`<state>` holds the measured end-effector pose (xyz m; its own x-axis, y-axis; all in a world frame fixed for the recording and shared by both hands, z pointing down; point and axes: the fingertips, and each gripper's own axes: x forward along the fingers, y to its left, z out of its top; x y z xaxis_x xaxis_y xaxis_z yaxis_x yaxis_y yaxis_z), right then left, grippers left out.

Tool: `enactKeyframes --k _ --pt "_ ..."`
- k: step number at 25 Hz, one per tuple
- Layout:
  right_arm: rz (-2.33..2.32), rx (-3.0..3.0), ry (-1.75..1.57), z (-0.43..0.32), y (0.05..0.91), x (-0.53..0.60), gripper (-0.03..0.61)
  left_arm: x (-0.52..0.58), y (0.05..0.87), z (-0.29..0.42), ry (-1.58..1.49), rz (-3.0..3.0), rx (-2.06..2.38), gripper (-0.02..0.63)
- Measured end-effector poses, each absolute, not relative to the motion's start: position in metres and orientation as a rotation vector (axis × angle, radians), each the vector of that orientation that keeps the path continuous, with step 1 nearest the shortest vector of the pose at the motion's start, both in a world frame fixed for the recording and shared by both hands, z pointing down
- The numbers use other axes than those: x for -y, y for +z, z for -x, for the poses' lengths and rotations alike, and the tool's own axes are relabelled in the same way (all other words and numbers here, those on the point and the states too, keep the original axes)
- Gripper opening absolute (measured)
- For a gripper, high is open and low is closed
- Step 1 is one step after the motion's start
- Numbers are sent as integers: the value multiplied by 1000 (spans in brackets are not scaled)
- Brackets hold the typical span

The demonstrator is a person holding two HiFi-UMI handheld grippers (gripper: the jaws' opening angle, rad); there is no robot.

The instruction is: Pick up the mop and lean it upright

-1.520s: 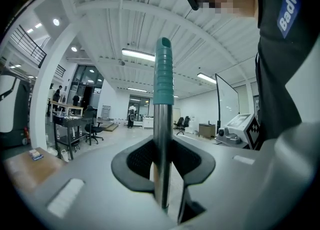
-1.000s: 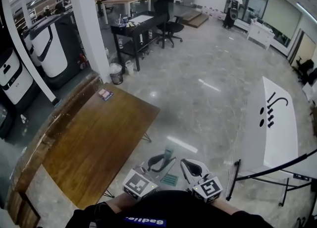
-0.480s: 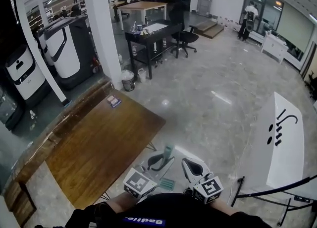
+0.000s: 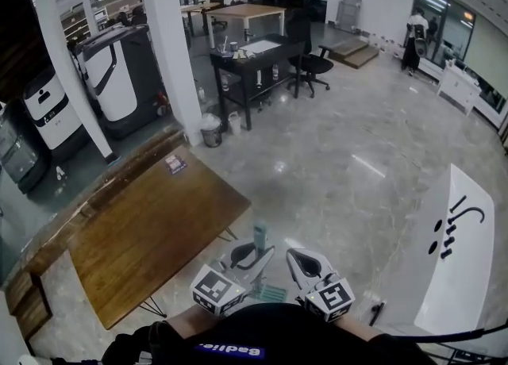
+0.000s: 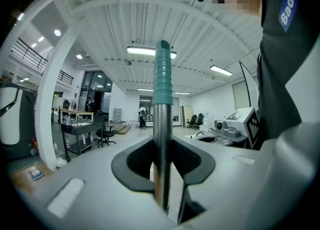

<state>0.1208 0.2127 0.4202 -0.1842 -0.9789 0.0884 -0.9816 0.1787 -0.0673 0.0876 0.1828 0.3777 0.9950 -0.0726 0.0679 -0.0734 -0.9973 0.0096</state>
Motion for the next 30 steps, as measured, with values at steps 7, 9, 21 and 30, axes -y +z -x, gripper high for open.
enactKeyframes --k 7,9,21,30 --pt "-2029 2386 200 -189 431 -230 2 -194 379 -153 90 -3119 138 109" --pt "-2042 2373 224 -202 435 -235 2 -195 378 -170 103 -3117 137 109" --pt "-2115 2238 297 -266 451 -209 3 -172 382 -246 28 -3093 -67 109" --pt "-2172 2154 257 -296 438 -136 3 -108 383 -273 8 -3061 -194 109"
